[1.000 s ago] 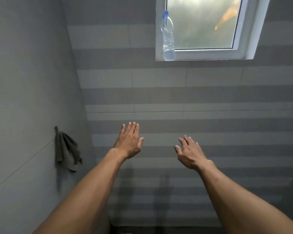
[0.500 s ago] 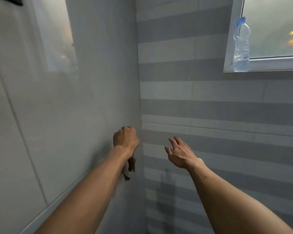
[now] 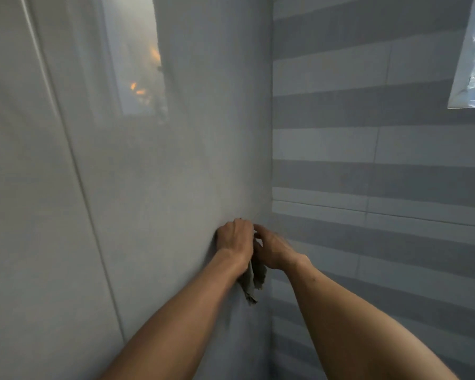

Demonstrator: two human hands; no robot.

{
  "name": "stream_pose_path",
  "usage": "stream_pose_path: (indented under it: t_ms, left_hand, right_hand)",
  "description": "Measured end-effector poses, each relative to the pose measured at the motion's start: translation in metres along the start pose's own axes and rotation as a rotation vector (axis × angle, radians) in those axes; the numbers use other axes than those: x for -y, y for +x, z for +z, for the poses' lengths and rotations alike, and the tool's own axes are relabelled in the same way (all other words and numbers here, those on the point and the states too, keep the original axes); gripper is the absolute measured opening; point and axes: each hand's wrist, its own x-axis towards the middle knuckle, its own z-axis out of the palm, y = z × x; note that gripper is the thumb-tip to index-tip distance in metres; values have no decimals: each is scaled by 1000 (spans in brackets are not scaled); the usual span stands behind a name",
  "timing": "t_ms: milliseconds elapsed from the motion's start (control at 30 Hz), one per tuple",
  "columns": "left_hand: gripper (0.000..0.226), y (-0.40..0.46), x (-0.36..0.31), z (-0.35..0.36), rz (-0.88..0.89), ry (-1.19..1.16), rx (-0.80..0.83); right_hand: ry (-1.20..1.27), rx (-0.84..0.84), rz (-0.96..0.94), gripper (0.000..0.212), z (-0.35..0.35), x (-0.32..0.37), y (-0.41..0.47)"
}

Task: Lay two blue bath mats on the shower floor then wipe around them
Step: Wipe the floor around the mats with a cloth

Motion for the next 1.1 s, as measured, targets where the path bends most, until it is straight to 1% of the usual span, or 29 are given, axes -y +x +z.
stream_pose_path:
  t_ms: [167, 267, 367, 433, 533, 600, 700, 767, 867, 967, 1100]
  left_hand:
    - [29, 1, -1, 5, 2, -1, 7]
    - [31, 2, -1, 8, 15, 9, 1]
    - [26, 3, -1, 4, 12, -63, -18]
    - [24, 8, -4, -5, 21, -148, -86]
    - [27, 21, -19, -21, 63, -262, -243]
    - [27, 29, -36, -27, 43, -401, -272]
    - [25, 38, -68, -19, -16, -629, -200]
    - [18, 45, -90, -6, 3, -732, -144]
    - [17, 49, -127, 13, 84, -788, -71]
    - [20, 50, -172, 29, 198, -835, -15]
    - [24, 43, -241, 47, 385, -936, 140]
  right_hand:
    - [67, -86, 70, 24, 2, 3, 8]
    - [136, -136, 81, 18, -9, -2, 7]
    - [172, -207, 62, 20, -27, -10, 5]
    - [184, -251, 61, 20, -45, -15, 2]
    - [191, -320, 62, 15, -73, -26, -6]
    - [179, -366, 73, 13, -91, -39, -12]
    - [158, -412, 120, 15, -117, -66, -27]
    - [136, -416, 162, 19, -131, -89, -42]
    - [83, -393, 261, 24, -144, -128, -71]
    - [11, -414, 390, 14, -153, -170, -107]
    - [52, -448, 561, 18, -161, -225, -165]
